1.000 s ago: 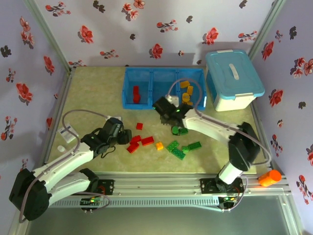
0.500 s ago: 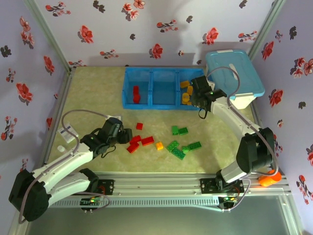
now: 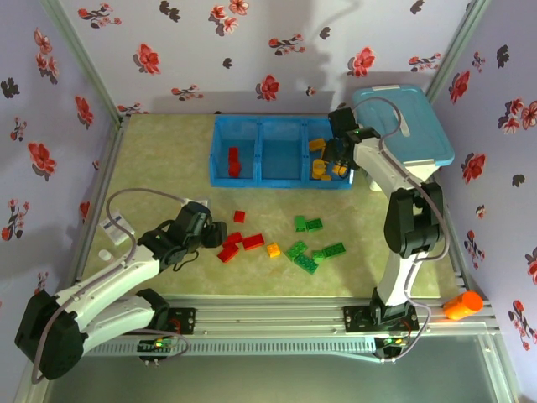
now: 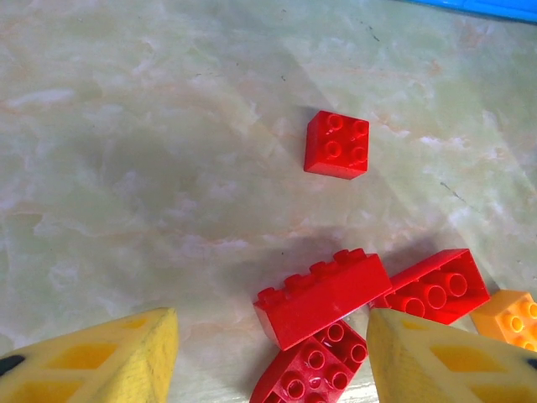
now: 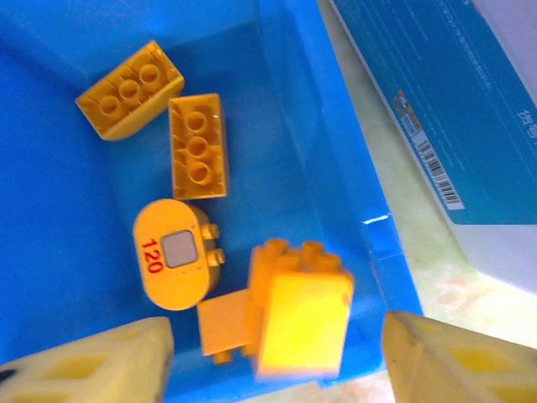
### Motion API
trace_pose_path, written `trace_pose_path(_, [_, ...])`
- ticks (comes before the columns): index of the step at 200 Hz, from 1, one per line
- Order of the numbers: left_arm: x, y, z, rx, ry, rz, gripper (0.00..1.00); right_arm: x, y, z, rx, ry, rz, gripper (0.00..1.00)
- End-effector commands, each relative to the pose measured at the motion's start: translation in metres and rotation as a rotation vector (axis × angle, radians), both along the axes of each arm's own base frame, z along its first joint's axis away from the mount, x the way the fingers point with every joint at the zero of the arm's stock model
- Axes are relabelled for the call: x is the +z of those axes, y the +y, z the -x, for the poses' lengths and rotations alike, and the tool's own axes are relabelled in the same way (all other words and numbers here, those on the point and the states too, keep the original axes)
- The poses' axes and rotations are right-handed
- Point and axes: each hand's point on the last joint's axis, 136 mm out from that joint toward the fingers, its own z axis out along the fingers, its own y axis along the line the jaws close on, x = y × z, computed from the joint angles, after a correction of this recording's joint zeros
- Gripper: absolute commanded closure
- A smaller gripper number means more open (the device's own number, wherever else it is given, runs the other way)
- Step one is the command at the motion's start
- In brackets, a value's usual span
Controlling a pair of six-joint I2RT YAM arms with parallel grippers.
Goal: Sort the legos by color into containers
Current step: Place the lego in the container, then pick up the lego from the middle-left of the table.
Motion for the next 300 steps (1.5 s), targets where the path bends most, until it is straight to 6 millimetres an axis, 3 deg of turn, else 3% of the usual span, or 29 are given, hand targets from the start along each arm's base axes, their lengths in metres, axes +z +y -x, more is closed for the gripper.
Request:
trace_pose_path(1, [-0.003,0.001,0.007,-0.009,0.018,-0.007,0.38,0.022,0.009,0.004,0.035,-0.032,-0.021,0.27])
trace_pose_path(54, [0.001,-0.018,0.011,-0.115,0.003,-0.032,0.38,0.031,0.041,0.040,0.151,-0.120,-0.155,0.28])
trace_pose_path(84, [0.005,-0.047,0.018,-0.244,-0.018,-0.059,0.38,0.032,0.057,0.071,0.227,-0.136,-0.160,0.28])
trace_pose_path(106, [0.006,-0.075,0.029,-0.354,-0.017,-0.088,0.38,0.033,0.053,0.087,0.219,-0.150,-0.170,0.29])
trace_pose_path(150, [-0.004,-0.131,0.044,-0.500,0.018,-0.105,0.41,0.055,0.035,0.107,0.167,-0.235,-0.182,0.29])
trace_pose_path(199, [-0.028,-0.168,0.055,-0.602,0.108,-0.143,0.43,0.064,0.023,0.127,0.148,-0.275,-0.196,0.30])
trace_pose_path(253, [-0.051,-0.180,0.052,-0.627,0.181,-0.225,0.44,0.057,0.009,0.143,0.115,-0.279,-0.188,0.30])
trace_pose_path(300, [-0.062,-0.175,0.047,-0.623,0.194,-0.326,0.44,0.054,0.005,0.146,0.106,-0.275,-0.192,0.30])
